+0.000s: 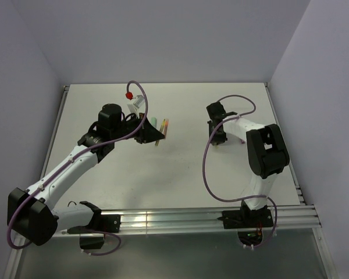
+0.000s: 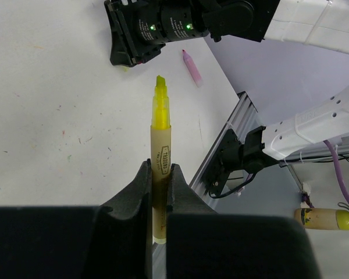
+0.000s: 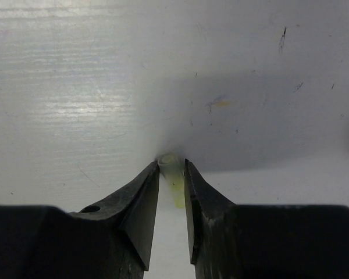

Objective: Insert the pens into the pen caps

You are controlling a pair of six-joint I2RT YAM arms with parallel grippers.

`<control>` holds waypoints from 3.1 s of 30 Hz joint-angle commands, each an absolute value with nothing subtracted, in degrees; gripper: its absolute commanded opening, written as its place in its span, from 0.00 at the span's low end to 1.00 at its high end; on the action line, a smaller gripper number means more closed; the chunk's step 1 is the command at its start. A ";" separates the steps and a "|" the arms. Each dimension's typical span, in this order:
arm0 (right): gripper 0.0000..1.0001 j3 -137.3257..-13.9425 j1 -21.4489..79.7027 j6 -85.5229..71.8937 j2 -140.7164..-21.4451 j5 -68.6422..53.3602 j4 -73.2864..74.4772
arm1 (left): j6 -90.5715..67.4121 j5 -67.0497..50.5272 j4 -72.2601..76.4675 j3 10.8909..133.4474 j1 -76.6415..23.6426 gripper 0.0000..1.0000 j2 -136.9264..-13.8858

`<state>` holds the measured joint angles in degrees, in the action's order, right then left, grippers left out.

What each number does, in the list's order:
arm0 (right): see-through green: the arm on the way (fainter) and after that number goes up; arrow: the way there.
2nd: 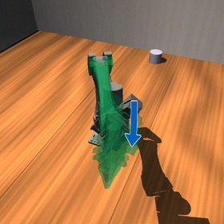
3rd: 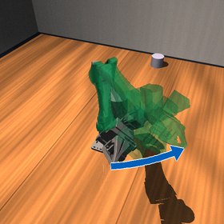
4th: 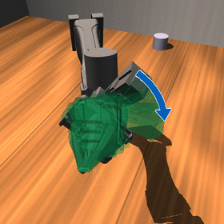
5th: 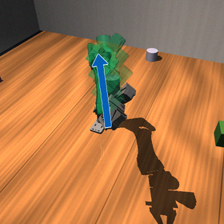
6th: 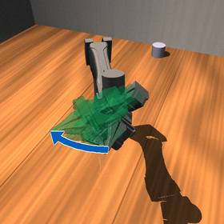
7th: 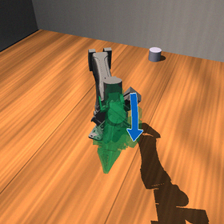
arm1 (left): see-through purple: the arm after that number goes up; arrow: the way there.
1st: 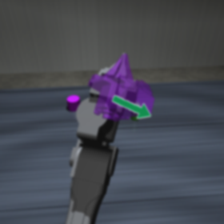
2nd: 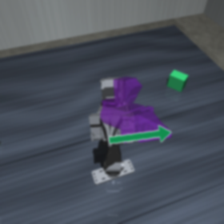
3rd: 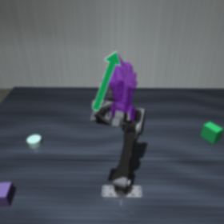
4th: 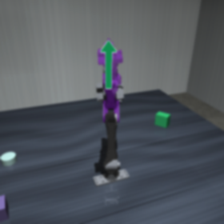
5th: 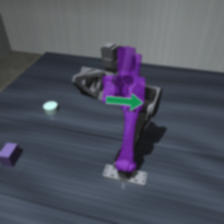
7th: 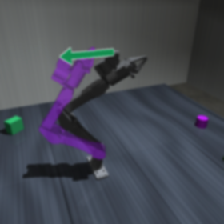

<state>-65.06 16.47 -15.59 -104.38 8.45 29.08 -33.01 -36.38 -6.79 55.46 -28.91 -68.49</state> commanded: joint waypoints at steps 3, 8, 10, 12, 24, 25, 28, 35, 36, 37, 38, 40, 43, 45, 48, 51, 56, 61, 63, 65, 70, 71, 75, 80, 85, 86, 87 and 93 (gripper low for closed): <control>0.30 -68.02 16.00 -17.14 -107.22 7.65 31.99 | -31.29 -37.27 -6.15 55.55 -28.74 0.00 -68.73; 0.20 -69.08 16.00 -17.05 -108.19 7.56 33.75 | -31.55 -37.44 -6.06 55.63 -28.83 0.00 -69.17; 0.08 -69.00 15.91 -17.31 -108.11 7.03 33.75 | -31.47 -37.44 -5.98 55.72 -28.83 0.00 -69.43; 0.00 -68.38 15.91 -17.58 -107.84 6.94 33.40 | -31.64 -37.88 -5.54 55.72 -28.74 0.00 -70.05; 0.00 -66.01 16.08 -28.19 -85.89 -9.12 22.60 | -39.02 -37.88 6.94 53.35 -28.83 0.00 -70.31; 0.00 -66.18 16.08 -29.52 -83.69 -10.53 21.11 | -39.63 -37.53 7.90 54.22 -28.83 0.00 -70.66; 0.00 -69.60 16.17 -32.16 -77.71 -13.88 21.09 | -40.08 -35.69 9.13 56.86 -29.62 0.00 -71.45; 0.00 -72.87 16.35 -39.27 -67.69 -18.10 17.15 | -37.88 -28.92 10.54 63.45 -36.82 0.00 -75.40; 0.00 -72.17 16.52 -40.94 -65.67 -18.54 15.83 | -37.97 -28.83 10.72 64.41 -37.44 0.00 -75.85; 0.00 -71.38 16.87 -41.04 -64.96 -18.54 13.30 | -37.88 -28.83 10.98 64.77 -37.62 0.00 -76.55; 0.00 -70.67 17.40 -40.78 -64.52 -17.76 12.84 | -37.79 -28.83 11.25 65.04 -37.88 0.00 -76.99; 0.00 -70.23 19.33 -39.90 -64.16 -16.35 12.14 | -37.88 -28.65 12.65 64.25 -38.58 0.01 -77.78; 0.00 -66.81 20.56 -41.57 -64.16 -18.54 7.32 | -38.84 -29.44 15.73 62.23 -39.20 0.00 -78.92; 0.00 -65.92 21.00 -42.01 -64.25 -19.25 6.07 | -38.76 -29.53 17.22 60.92 -39.72 0.00 -79.01; 0.00 -65.39 21.44 -42.19 -63.81 -18.02 5.19 | -38.24 -29.97 17.93 59.94 -40.25 0.00 -78.92; 0.00 -64.87 21.62 -42.28 -63.55 -17.41 4.83 | -37.44 -29.44 16.79 59.77 -40.95 0.00 -78.84; 0.00 -64.77 21.53 -42.27 -63.90 -17.05 4.66 | -37.27 -29.27 16.44 59.50 -41.40 0.00 -78.75; 0.00 -64.95 21.53 -42.19 -64.16 -17.84 4.66 | -37.00 -29.36 16.08 59.68 -41.40 0.00 -79.01; 0.00 -64.86 21.53 -42.19 -64.16 -17.84 4.66 | -36.65 -29.18 15.56 60.12 -41.40 0.00 -79.36; 0.00 -64.95 21.62 -42.19 -64.25 -17.93 4.83 | -36.48 -29.18 15.21 60.29 -41.40 0.00 -79.36; 0.00 -64.77 21.80 -42.10 -64.51 -18.28 4.83 | -36.04 -28.74 14.59 60.64 -41.40 0.00 -79.37; 0.00 -64.78 21.97 -42.10 -64.51 -18.02 5.01 | -35.86 -28.83 14.50 60.82 -41.40 0.00 -79.28; 0.00 -64.77 22.50 -41.84 -64.86 -17.84 5.10 | -35.51 -28.48 13.80 61.17 -41.40 0.00 -79.45; 0.00 -64.86 23.64 -41.49 -65.48 -17.32 5.62 | -35.25 -28.30 13.54 61.35 -41.40 0.00 -79.19; 0.00 -65.13 24.43 -40.96 -65.57 -16.35 6.15 | -34.89 -28.04 13.27 61.44 -41.48 0.00 -78.84; 0.00 -65.04 24.52 -40.78 -65.65 -16.17 6.24 | -34.81 -28.12 13.10 61.44 -41.40 0.00 -78.75; 0.00 -65.04 24.61 -40.78 -65.65 -16.08 6.24 | -34.80 -28.12 13.10 61.44 -41.40 0.00 -78.75; 0.00 -64.78 25.05 -40.43 -65.65 -15.73 6.59 | -34.72 -27.42 13.18 61.26 -41.40 0.00 -78.31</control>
